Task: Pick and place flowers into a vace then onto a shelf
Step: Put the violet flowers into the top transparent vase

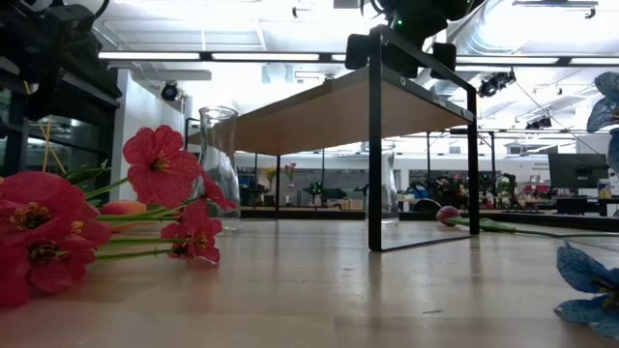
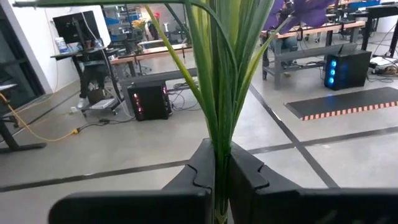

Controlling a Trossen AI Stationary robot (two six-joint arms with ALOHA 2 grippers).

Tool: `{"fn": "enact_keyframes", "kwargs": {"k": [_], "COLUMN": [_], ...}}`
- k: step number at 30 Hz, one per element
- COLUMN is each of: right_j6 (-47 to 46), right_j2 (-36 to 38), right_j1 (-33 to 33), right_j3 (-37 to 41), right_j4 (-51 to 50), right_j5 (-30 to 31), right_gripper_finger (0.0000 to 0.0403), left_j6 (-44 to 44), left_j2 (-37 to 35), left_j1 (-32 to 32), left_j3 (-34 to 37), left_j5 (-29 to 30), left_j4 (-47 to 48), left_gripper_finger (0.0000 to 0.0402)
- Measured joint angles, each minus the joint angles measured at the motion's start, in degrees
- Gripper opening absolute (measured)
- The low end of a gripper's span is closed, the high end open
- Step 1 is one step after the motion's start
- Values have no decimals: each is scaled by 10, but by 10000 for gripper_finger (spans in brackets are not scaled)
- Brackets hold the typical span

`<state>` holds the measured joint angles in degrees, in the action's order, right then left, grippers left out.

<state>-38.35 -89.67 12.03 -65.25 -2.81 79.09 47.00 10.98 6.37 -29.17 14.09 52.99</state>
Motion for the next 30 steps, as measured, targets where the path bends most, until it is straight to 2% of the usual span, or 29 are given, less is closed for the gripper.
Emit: {"fn": "enact_keyframes", "kwargs": {"k": [7, 13, 20, 27, 30], "right_j6": [-1, 59, 79, 89, 90], "right_j2": [0, 0, 0, -1, -1], "right_j1": [0, 0, 0, 0, 0], "right_j3": [59, 103, 109, 109, 109], "right_j4": [79, 181, 194, 194, 194], "right_j5": [1, 1, -4, -16, -17], "right_gripper_finger": [15, 8, 20, 8, 16], "left_j6": [0, 0, 0, 0, 0], "left_j2": [0, 0, 0, 0, 0], "left_j1": [0, 0, 0, 0, 0], "left_j3": [0, 0, 0, 0, 0], "left_j5": [0, 0, 1, 7, 7], "left_j4": [0, 0, 0, 0, 0], "left_gripper_finger": [333, 333, 333, 333, 333]}}
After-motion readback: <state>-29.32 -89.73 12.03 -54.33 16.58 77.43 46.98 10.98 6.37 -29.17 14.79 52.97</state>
